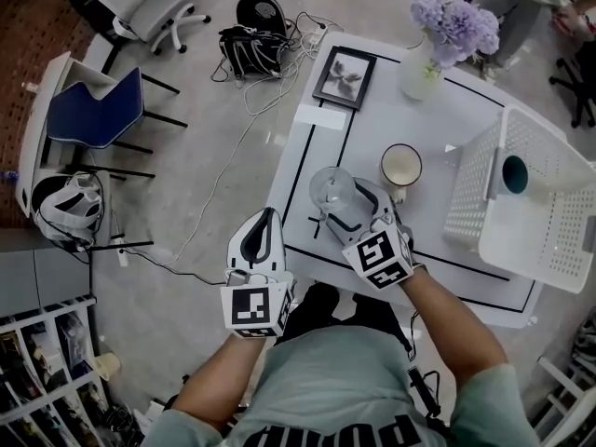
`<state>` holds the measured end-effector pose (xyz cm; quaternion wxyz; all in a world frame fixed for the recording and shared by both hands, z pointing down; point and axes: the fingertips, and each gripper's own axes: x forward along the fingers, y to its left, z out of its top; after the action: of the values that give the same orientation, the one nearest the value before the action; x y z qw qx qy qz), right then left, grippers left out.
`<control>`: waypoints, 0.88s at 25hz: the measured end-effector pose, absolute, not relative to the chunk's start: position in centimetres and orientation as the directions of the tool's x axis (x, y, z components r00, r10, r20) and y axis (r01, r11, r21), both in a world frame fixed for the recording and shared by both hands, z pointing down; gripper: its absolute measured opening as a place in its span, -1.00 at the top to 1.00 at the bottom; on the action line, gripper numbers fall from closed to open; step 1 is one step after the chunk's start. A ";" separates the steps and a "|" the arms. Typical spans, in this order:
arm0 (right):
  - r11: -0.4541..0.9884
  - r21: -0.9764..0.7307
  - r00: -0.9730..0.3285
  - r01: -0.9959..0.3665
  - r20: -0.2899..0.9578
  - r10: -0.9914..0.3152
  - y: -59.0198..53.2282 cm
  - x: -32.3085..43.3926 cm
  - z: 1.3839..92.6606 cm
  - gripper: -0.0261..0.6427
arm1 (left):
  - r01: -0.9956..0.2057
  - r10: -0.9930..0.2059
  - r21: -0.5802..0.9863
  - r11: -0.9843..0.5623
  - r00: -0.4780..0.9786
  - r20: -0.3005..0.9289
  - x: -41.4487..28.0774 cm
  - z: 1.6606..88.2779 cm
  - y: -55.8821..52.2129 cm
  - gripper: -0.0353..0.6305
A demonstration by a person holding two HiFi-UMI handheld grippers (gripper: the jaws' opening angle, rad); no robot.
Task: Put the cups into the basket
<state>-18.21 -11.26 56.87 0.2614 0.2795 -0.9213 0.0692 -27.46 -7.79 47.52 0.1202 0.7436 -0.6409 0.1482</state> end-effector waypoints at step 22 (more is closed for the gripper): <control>0.825 0.007 -0.726 -0.565 0.470 -0.502 -12.9 -20.5 58.1 -0.06 | -0.979 -0.900 -0.004 -0.202 0.184 0.395 -28.3 48.9 -9.2 0.88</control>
<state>-20.48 -12.86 58.14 0.2323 0.2879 -0.9265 0.0683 -28.32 -9.20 48.87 0.1257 0.7590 -0.6191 0.1576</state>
